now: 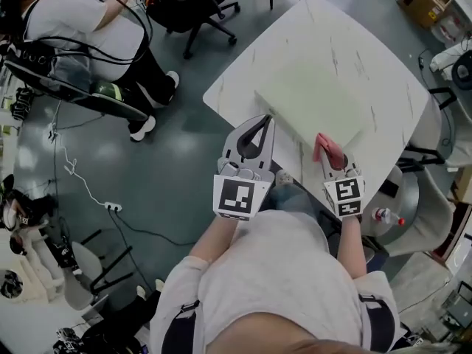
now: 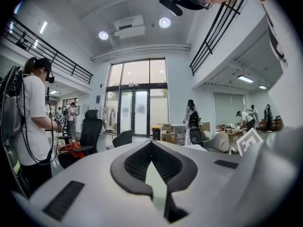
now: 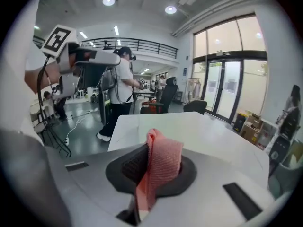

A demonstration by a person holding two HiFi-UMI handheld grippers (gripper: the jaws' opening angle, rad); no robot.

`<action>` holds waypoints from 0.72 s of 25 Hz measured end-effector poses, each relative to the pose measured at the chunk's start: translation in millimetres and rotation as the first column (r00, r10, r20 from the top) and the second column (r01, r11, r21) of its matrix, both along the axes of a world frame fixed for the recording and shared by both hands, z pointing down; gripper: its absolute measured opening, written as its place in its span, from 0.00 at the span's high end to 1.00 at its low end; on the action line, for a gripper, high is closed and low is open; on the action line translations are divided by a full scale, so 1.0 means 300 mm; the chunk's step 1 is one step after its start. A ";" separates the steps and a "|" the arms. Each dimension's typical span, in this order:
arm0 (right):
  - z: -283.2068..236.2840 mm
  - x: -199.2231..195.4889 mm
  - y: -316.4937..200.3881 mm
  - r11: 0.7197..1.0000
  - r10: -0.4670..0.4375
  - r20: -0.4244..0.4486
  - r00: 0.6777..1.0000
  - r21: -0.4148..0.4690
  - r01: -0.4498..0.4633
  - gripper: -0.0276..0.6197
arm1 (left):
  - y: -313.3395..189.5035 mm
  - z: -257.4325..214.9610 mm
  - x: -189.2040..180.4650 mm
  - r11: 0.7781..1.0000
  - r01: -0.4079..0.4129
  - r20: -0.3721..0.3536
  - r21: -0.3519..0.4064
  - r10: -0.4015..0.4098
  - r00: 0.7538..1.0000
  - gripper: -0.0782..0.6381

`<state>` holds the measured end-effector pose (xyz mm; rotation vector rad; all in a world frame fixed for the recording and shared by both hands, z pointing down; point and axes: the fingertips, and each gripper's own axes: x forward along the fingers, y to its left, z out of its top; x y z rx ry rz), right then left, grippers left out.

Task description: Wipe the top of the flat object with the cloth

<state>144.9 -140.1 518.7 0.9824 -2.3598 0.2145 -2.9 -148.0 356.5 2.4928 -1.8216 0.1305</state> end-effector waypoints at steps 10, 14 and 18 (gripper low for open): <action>-0.259 -0.046 0.119 0.931 0.318 0.154 0.935 0.132 -0.339 0.90 | 0.079 -0.071 -0.068 0.956 -0.293 0.013 0.036 0.292 0.956 0.87; -0.350 -0.058 0.197 0.878 0.405 0.198 0.892 0.188 -0.441 0.91 | 0.133 -0.082 -0.070 0.917 -0.396 0.028 0.047 0.395 0.918 0.87; -0.437 -0.085 0.267 0.831 0.453 0.233 0.861 0.240 -0.502 0.90 | 0.181 -0.083 -0.078 0.887 -0.459 0.030 0.053 0.458 0.888 0.87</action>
